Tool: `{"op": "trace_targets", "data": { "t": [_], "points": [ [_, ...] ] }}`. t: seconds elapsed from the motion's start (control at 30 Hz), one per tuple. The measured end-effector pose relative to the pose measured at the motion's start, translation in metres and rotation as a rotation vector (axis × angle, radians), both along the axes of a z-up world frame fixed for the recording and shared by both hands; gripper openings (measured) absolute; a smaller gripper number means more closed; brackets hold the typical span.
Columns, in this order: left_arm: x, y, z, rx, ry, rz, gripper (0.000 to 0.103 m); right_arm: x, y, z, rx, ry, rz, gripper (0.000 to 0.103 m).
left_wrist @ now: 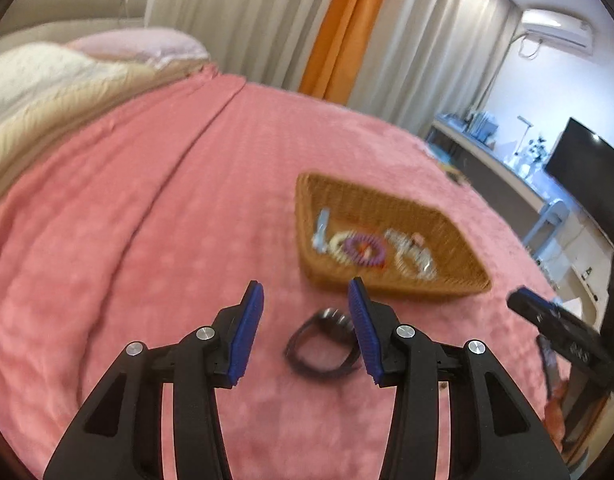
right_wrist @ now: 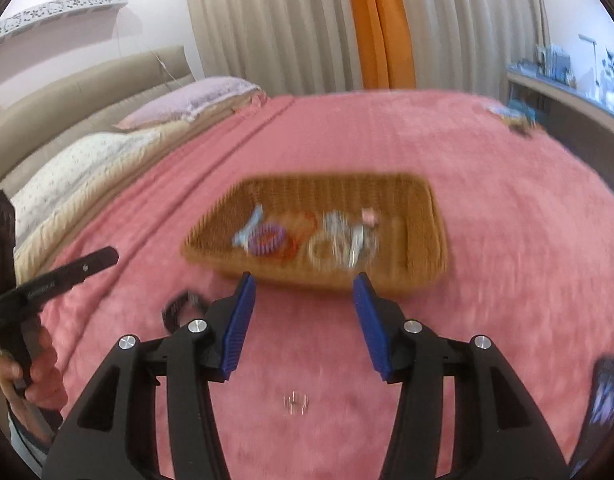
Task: Organize jewelry
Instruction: 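Grasp the black watch with left tool while right tool grasps gold buckle ring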
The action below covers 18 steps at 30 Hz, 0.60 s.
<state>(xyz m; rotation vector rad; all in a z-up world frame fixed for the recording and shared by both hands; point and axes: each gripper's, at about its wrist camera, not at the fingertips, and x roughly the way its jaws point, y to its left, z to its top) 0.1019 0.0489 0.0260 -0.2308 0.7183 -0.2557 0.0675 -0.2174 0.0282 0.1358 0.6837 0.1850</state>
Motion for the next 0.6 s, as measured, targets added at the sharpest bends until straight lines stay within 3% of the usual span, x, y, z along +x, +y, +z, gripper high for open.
{"op": "trace_targets", "data": {
  "t": [0.2, 0.47, 0.6],
  "points": [
    [0.014, 0.0, -0.037, 0.029, 0.074, 0.003, 0.042, -0.014, 0.008, -0.059, 0.012, 0.143, 0.019, 0.048],
    [0.04, -0.005, -0.073, -0.011, 0.193, -0.063, 0.035, -0.015, 0.027, -0.076, -0.05, 0.168, 0.05, 0.047],
    [0.039, -0.011, -0.077, -0.02, 0.21, -0.106, 0.018, -0.014, 0.021, -0.08, -0.018, 0.179, 0.054, 0.047]
  ]
}}
